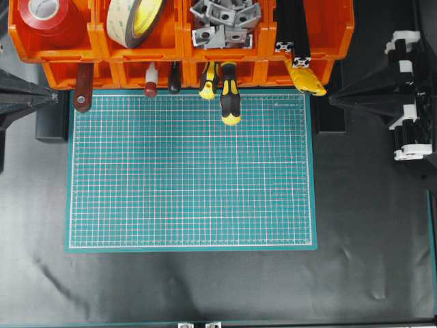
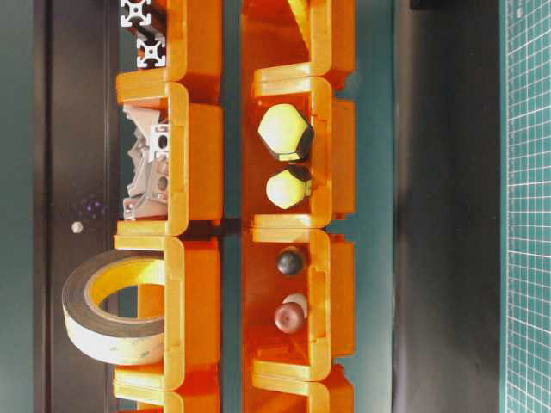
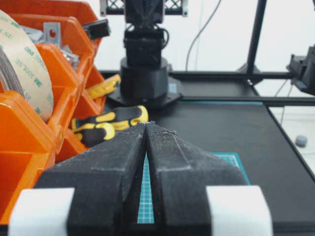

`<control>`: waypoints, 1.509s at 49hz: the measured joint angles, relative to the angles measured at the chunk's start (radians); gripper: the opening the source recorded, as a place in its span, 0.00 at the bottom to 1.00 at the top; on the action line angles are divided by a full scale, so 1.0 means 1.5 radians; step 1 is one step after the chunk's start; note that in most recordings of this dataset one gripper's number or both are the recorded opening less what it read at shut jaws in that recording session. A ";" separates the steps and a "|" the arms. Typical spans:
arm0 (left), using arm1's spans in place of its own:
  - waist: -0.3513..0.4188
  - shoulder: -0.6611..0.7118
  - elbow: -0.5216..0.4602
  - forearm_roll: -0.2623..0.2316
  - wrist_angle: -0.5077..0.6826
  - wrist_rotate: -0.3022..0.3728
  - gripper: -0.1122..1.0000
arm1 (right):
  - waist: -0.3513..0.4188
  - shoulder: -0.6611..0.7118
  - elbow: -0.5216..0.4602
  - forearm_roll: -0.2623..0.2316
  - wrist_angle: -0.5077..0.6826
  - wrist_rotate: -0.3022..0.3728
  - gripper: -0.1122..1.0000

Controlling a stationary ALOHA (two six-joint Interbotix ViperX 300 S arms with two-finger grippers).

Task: Pick corner brachets from container rack with right arm.
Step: 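Move the right gripper over the bin of silver corner brackets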

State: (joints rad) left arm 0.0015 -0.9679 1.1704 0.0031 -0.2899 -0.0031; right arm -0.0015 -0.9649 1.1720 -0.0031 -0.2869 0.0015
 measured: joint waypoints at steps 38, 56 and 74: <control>0.001 -0.020 -0.099 0.021 0.208 -0.049 0.10 | -0.079 0.128 -0.442 0.053 0.645 0.082 0.11; -0.039 -0.027 -0.101 0.021 0.233 -0.080 0.10 | -0.124 0.371 -0.753 0.011 0.940 0.077 0.11; -0.054 -0.027 -0.102 0.021 0.230 -0.079 0.10 | -0.162 0.520 -0.879 0.008 0.984 0.020 0.11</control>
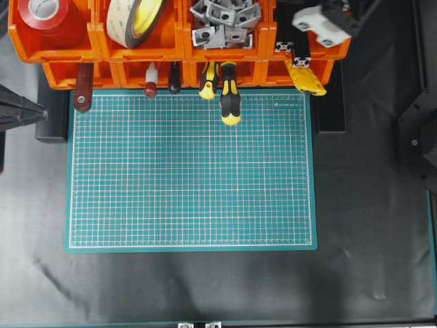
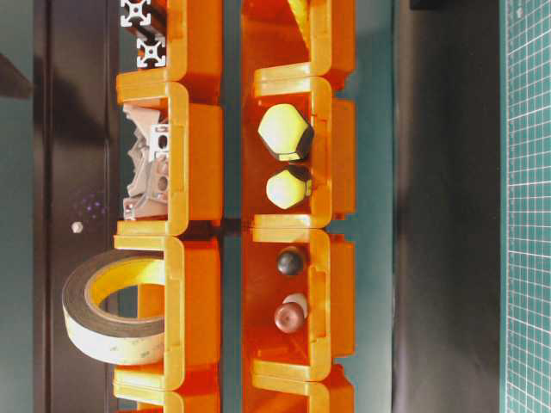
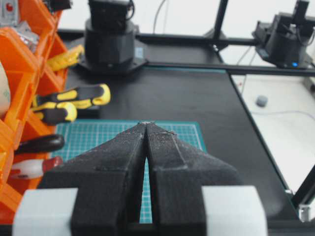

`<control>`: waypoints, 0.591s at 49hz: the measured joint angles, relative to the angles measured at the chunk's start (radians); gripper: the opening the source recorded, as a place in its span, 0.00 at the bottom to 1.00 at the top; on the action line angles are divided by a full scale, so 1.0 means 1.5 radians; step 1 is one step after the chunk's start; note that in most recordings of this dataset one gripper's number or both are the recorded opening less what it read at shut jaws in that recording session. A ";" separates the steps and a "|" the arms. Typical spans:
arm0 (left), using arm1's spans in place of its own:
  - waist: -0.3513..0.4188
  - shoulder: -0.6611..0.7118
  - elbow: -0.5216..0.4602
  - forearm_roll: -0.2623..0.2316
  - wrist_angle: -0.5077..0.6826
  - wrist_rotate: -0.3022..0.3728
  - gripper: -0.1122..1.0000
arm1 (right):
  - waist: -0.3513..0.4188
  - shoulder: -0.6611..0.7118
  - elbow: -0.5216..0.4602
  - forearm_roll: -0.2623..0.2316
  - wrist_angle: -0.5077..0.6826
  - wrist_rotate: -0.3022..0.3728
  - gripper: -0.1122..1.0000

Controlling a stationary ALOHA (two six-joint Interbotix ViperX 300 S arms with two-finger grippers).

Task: Pick corner brachets from container rack with right arm.
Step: 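Move the right gripper over the bin of silver corner brackets, then lower the open right gripper into the bracket bin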

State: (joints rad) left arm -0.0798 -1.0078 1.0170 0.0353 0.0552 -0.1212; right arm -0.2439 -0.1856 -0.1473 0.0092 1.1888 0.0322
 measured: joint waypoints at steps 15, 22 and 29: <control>0.000 -0.002 -0.001 0.001 -0.002 0.003 0.10 | -0.004 0.040 -0.008 0.000 -0.015 -0.020 0.81; 0.000 0.001 0.000 0.001 -0.001 0.002 0.10 | -0.004 0.066 -0.013 0.004 -0.020 -0.011 0.87; 0.000 0.001 0.000 0.001 -0.002 0.002 0.10 | -0.005 0.094 -0.028 0.010 -0.018 -0.011 0.88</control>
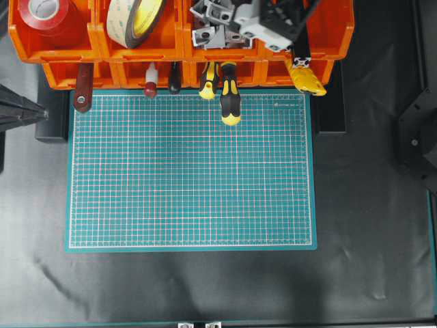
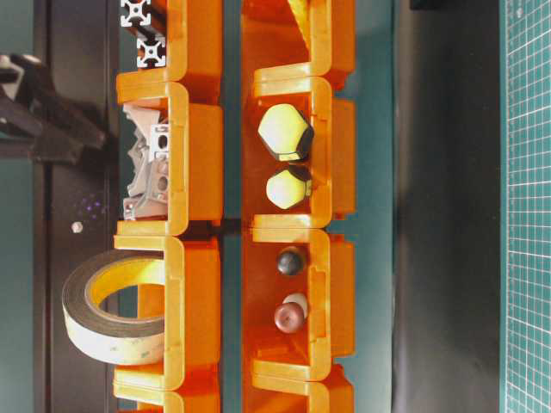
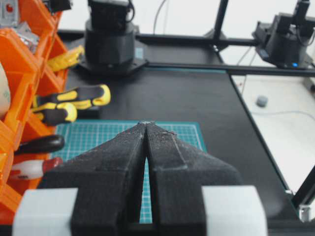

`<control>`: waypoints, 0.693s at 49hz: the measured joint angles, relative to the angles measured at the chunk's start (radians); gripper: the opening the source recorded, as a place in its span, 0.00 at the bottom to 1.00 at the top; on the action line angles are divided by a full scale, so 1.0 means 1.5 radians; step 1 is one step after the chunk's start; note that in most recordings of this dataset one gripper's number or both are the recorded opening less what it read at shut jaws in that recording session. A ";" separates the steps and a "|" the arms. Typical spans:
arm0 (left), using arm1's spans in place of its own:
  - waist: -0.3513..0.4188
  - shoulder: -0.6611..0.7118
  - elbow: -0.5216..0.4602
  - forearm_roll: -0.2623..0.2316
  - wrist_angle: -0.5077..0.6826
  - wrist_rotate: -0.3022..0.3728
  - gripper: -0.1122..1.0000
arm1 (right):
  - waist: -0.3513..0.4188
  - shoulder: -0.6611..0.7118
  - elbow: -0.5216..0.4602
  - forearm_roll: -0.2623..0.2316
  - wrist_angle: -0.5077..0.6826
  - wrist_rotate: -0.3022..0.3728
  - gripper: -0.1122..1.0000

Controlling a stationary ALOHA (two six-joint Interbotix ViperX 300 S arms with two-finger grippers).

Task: Pick corner brachets from container rack with right arm.
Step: 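Lower the open right gripper into the bracket bin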

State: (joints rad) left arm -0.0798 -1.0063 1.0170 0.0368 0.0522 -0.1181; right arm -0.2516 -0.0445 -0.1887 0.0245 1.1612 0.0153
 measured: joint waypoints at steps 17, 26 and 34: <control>0.000 0.003 0.000 0.000 0.000 -0.004 0.10 | -0.001 0.043 -0.020 -0.001 0.024 0.021 0.87; 0.000 0.010 0.000 -0.001 0.000 -0.005 0.10 | -0.003 0.049 -0.020 -0.026 0.024 0.054 0.85; 0.000 0.015 -0.001 0.000 0.000 -0.006 0.10 | -0.003 0.056 -0.020 -0.032 0.024 0.054 0.85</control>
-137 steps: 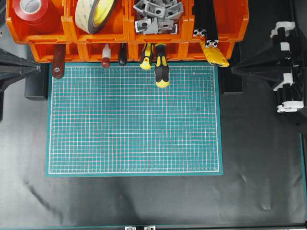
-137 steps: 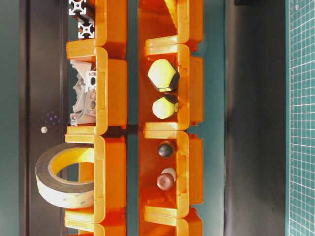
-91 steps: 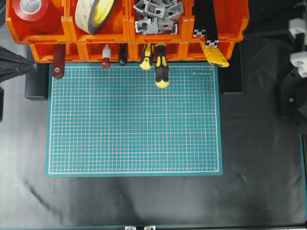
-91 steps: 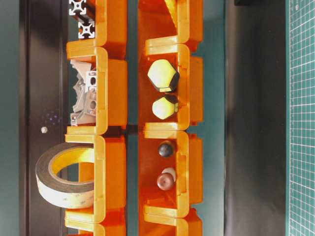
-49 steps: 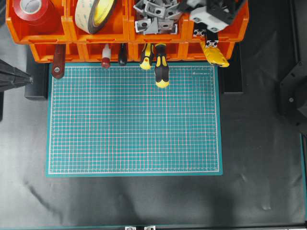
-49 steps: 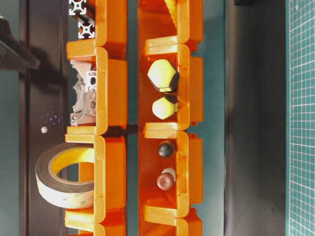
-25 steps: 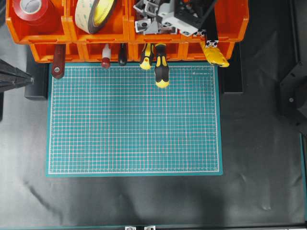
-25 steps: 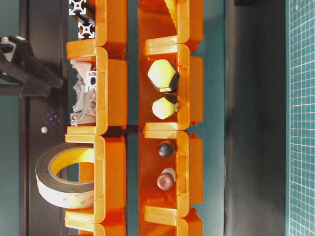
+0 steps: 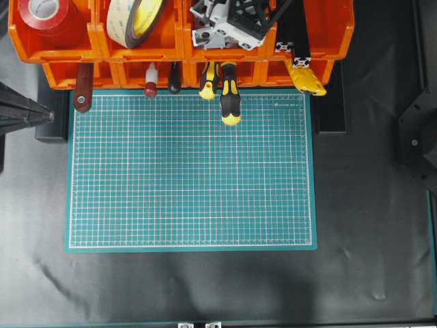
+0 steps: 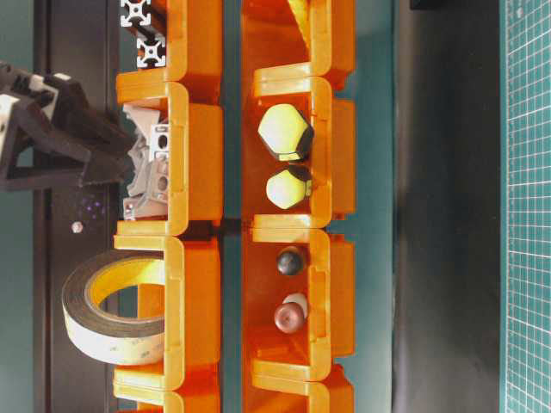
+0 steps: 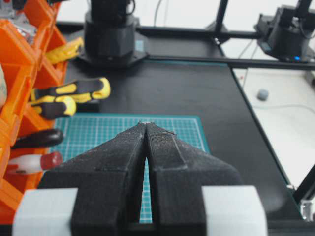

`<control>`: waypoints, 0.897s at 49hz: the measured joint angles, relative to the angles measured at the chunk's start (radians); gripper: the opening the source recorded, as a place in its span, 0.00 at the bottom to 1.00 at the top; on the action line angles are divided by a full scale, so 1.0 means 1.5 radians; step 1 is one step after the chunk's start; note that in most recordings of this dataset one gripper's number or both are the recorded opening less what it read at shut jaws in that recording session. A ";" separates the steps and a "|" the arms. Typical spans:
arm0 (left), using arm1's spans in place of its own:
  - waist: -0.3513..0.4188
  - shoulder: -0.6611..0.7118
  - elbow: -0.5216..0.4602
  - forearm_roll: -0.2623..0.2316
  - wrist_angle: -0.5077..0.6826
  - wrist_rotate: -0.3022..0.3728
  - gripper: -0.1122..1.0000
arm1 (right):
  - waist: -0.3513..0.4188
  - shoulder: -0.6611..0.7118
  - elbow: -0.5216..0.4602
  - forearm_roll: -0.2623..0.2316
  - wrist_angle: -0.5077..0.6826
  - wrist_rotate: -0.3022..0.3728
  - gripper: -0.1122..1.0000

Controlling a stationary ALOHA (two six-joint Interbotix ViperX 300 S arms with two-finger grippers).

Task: Pick corner brachets from container rack with right arm.
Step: 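Lower the open right gripper into the bracket bin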

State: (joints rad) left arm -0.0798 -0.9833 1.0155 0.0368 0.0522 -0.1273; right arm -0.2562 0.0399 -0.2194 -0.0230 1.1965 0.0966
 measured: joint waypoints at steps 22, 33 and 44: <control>0.000 -0.002 0.000 -0.001 -0.001 0.000 0.10 | 0.005 0.028 -0.009 -0.033 0.005 -0.002 0.85; 0.000 0.002 0.000 0.000 0.000 0.001 0.10 | 0.017 0.040 -0.013 -0.064 0.012 0.001 0.82; 0.001 0.001 0.001 -0.001 -0.001 0.001 0.10 | 0.044 0.045 -0.016 -0.139 0.012 0.002 0.60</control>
State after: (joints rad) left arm -0.0782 -0.9817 1.0170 0.0353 0.0506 -0.1258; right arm -0.1902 0.1074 -0.2439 -0.2316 1.2149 0.0997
